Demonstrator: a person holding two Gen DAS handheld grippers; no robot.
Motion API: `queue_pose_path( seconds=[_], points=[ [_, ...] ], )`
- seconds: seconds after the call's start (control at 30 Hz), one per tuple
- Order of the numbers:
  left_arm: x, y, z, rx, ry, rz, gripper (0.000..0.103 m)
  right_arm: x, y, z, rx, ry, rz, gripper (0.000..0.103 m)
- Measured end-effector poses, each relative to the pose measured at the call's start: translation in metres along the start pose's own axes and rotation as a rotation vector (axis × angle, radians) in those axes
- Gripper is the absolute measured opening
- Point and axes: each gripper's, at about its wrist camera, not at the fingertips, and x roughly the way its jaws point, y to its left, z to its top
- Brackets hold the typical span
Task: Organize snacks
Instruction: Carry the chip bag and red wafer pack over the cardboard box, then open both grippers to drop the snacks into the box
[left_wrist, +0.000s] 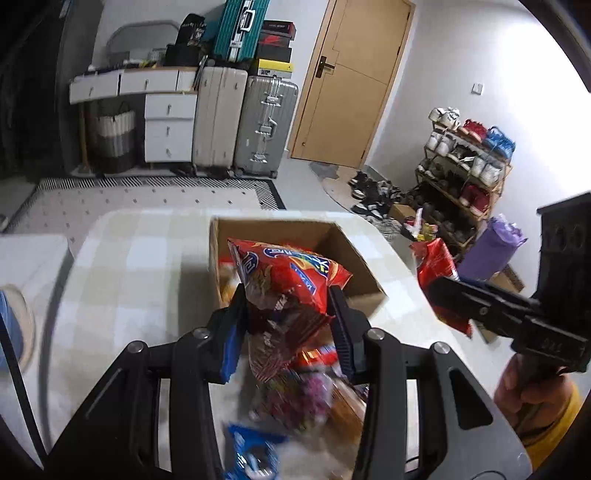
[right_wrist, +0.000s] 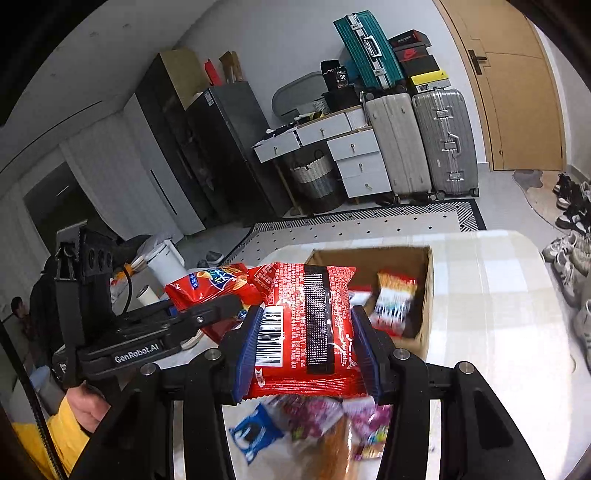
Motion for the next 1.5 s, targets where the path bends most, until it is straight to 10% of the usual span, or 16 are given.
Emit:
queue_pose_path(
  seconds=[0.57,1.5],
  points=[
    [0.126,0.016,0.078,-0.005,0.091,0.052,0.039,0.081,-0.040,0.064,-0.010,0.062,-0.045,0.048],
    [0.207,0.009,0.059,0.022,0.230,0.101,0.047,0.140,-0.070,0.032,0.051,0.196,-0.078,0.048]
  ],
)
